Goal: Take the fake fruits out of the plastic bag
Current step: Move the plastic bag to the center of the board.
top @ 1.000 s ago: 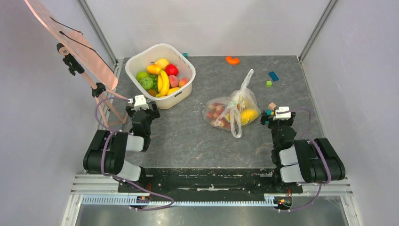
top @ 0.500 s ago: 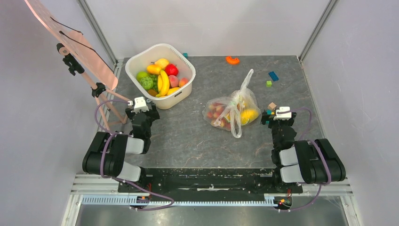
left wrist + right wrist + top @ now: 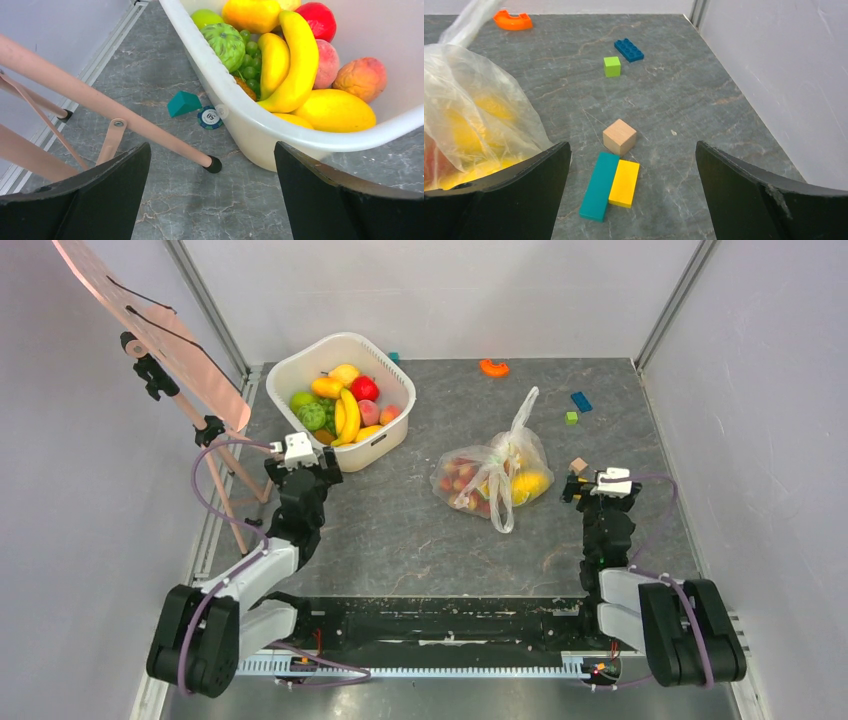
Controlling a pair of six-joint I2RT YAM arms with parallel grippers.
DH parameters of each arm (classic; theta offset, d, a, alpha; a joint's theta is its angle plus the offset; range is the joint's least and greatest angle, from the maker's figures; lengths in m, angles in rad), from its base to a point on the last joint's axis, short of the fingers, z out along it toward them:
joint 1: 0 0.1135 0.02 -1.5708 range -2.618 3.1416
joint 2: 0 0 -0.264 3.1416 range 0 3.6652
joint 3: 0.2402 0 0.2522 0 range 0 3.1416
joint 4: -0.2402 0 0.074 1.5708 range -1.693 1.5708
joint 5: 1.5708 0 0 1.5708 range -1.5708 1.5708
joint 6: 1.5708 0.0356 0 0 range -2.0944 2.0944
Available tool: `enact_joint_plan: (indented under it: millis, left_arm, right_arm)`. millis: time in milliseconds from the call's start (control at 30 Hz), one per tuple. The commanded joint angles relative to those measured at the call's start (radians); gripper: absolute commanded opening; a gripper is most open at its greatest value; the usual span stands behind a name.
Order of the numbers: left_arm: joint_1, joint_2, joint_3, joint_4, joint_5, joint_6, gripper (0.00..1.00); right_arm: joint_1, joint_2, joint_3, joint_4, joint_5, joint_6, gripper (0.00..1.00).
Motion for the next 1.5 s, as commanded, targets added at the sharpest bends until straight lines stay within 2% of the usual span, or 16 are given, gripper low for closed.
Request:
enact_joint_plan:
  millis: [0, 167, 300, 467, 633, 767, 833, 967, 1067, 1267, 1400, 1467]
  left_arm:
    - [-0.035, -0.066, 0.078, -0.234, -0.074, -0.107, 1.00]
    - [-0.144, -0.088, 0.185, -0.461, -0.075, -0.225, 1.00]
    - [-0.202, -0.088, 0.281, -0.643, -0.005, -0.317, 1.00]
    - [-0.202, -0.102, 0.373, -0.815, 0.176, -0.349, 1.00]
    - [-0.203, -0.102, 0.460, -0.966, 0.249, -0.387, 1.00]
    - [-0.203, -0.084, 0.544, -1.108, 0.156, -0.465, 1.00]
    - [-0.203, -0.078, 0.574, -1.127, 0.174, -0.446, 1.00]
    - [-0.203, -0.073, 0.626, -1.203, 0.159, -0.443, 1.00]
    - [-0.194, -0.074, 0.630, -1.211, 0.229, -0.410, 1.00]
    - [-0.133, -0.030, 0.656, -1.240, 0.346, -0.368, 1.00]
    - [-0.120, -0.097, 0.606, -1.151, 0.416, -0.343, 1.00]
    - [-0.118, -0.139, 0.564, -1.092, 0.437, -0.382, 1.00]
  right_arm:
    - [0.003, -0.081, -0.029, -0.160, 0.080, 0.069, 0.98]
    - [0.004, -0.208, -0.017, -0.278, 0.125, 0.159, 0.98]
    - [0.002, -0.287, 0.074, -0.520, 0.161, 0.259, 0.98]
    - [0.002, -0.266, 0.269, -0.860, 0.093, 0.240, 0.98]
    - [0.002, -0.222, 0.397, -1.030, 0.117, 0.257, 0.98]
    - [0.001, -0.190, 0.477, -1.118, 0.195, 0.343, 0.98]
    - [0.002, -0.187, 0.503, -1.147, 0.196, 0.370, 0.98]
    - [0.002, -0.205, 0.530, -1.122, 0.033, 0.311, 0.98]
    - [0.002, -0.239, 0.509, -1.090, 0.021, 0.302, 0.98]
    - [0.001, -0.247, 0.515, -1.148, 0.052, 0.293, 0.98]
    - [0.001, -0.250, 0.513, -1.147, 0.051, 0.279, 0.98]
    - [0.000, -0.233, 0.520, -1.146, -0.016, 0.260, 0.98]
